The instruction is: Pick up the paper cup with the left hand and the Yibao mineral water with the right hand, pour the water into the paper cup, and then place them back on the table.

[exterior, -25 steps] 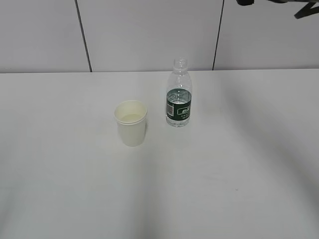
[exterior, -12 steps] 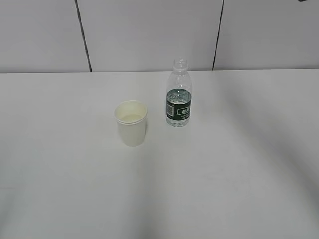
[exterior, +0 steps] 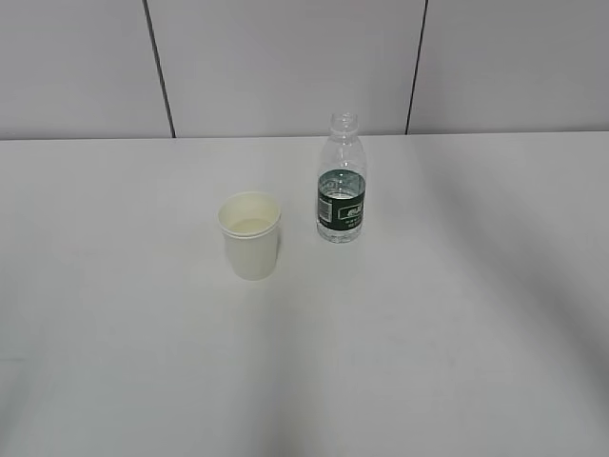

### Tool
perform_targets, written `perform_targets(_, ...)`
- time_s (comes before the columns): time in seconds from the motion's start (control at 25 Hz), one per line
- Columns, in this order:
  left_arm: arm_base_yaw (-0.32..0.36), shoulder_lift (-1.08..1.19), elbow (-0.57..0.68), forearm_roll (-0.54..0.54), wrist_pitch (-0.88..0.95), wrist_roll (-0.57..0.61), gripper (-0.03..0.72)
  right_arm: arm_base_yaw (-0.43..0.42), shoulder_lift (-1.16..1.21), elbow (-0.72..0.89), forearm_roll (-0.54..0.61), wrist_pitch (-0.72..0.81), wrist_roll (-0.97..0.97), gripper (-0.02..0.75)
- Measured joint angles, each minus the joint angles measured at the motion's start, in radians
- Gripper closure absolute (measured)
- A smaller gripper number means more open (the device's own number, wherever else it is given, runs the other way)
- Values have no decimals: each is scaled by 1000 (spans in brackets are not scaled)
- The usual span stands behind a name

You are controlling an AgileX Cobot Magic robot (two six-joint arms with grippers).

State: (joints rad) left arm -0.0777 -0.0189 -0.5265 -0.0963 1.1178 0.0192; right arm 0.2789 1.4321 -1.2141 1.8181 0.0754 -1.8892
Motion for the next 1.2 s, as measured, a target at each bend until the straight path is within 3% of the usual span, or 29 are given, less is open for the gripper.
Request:
perform_targets(0.16,0,0,0,0,0,0,253,0,-2,-2,-31,-8,32,153)
perform_targets(0.28,0,0,0,0,0,0,253,0,-2,-2,-236,-8,251,153)
perform_targets(0.52,0,0,0,0,0,0,253,0,-2,-2,-896,43,929,153)
perform_targets(0.76,0,0,0,0,0,0,253,0,-2,-2,-1751,148,1822,153)
perform_targets(0.88,0,0,0,0,0,0,253,0,-19,-2,-2055,207,2148,153)
perform_targets(1.0,0,0,0,0,0,0,253,0,-50,-2,-2137,255,2232,153)
perform_targets(1.2,0,0,0,0,0,0,253,0,-100,-2,-2104,475,2183,153)
